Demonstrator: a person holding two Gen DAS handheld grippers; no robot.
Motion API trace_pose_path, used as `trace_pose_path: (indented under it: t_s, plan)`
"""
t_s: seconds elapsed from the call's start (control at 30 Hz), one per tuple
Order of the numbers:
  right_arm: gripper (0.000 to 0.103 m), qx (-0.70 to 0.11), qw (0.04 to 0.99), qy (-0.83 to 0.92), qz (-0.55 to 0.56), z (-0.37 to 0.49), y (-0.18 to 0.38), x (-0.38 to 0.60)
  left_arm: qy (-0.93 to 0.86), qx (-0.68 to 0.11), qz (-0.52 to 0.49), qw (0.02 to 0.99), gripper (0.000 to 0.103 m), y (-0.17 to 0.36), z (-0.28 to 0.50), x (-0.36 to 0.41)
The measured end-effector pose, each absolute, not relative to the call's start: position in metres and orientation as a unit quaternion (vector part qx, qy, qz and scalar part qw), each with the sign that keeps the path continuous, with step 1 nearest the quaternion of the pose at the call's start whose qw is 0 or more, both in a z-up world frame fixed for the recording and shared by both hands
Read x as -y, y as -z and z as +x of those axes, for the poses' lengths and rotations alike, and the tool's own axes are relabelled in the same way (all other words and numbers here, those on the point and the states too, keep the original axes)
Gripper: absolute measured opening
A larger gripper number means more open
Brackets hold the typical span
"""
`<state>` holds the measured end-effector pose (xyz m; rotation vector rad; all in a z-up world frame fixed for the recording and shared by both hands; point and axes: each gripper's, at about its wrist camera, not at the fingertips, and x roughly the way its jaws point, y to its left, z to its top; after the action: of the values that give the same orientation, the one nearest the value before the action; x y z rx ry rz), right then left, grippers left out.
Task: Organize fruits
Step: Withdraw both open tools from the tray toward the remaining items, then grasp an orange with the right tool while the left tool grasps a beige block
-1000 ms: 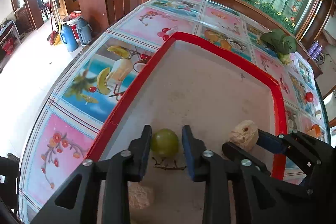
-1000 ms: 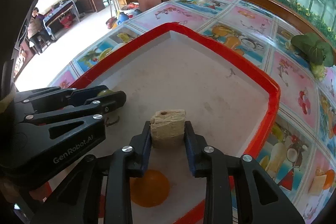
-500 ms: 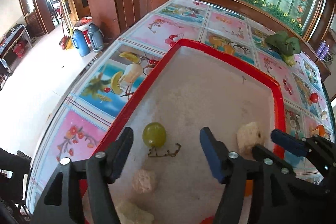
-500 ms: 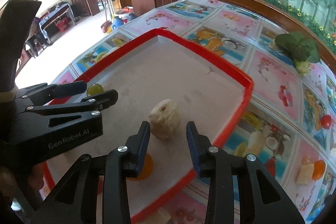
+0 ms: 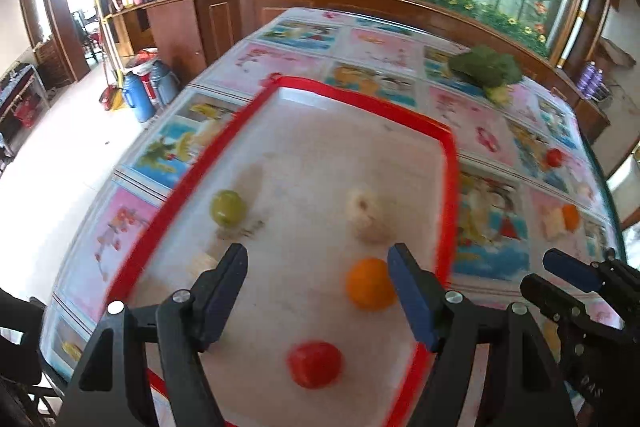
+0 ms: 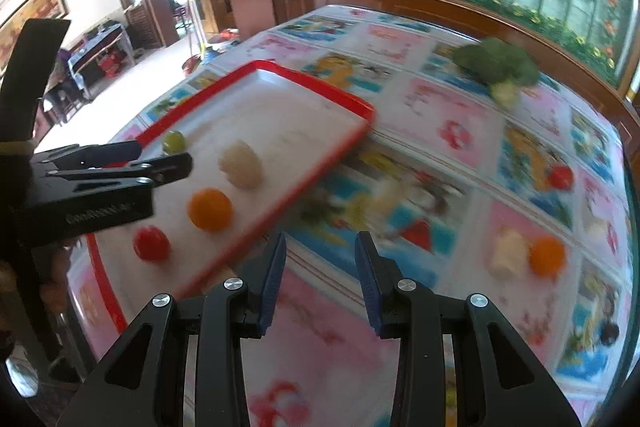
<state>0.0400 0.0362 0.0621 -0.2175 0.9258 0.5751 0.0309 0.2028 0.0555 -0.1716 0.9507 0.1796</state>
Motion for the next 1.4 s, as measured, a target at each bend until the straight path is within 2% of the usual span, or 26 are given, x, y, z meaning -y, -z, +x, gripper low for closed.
trace_pose_path:
  t_s: [0.57,0.77,1.4]
  plan:
    - [0.035,-0.458,0.876,-0.154,0.001,0.030,-0.052,0.146,0.032,-0.483,-0.037,0.874,0.075,-0.051,0.022,-0.072]
    - [0.036,-0.460,0.880,-0.109,0.054,0.038,-0.051,0.201,0.057,-0.487,-0.023,0.871,0.078,-0.048,0.037,-0.036]
    - [0.036,-0.452,0.878,-0.152,0.042,0.093,-0.049,0.185,0.090,-0.492,0.012,0.866,0.080,-0.026,0.120,0.030]
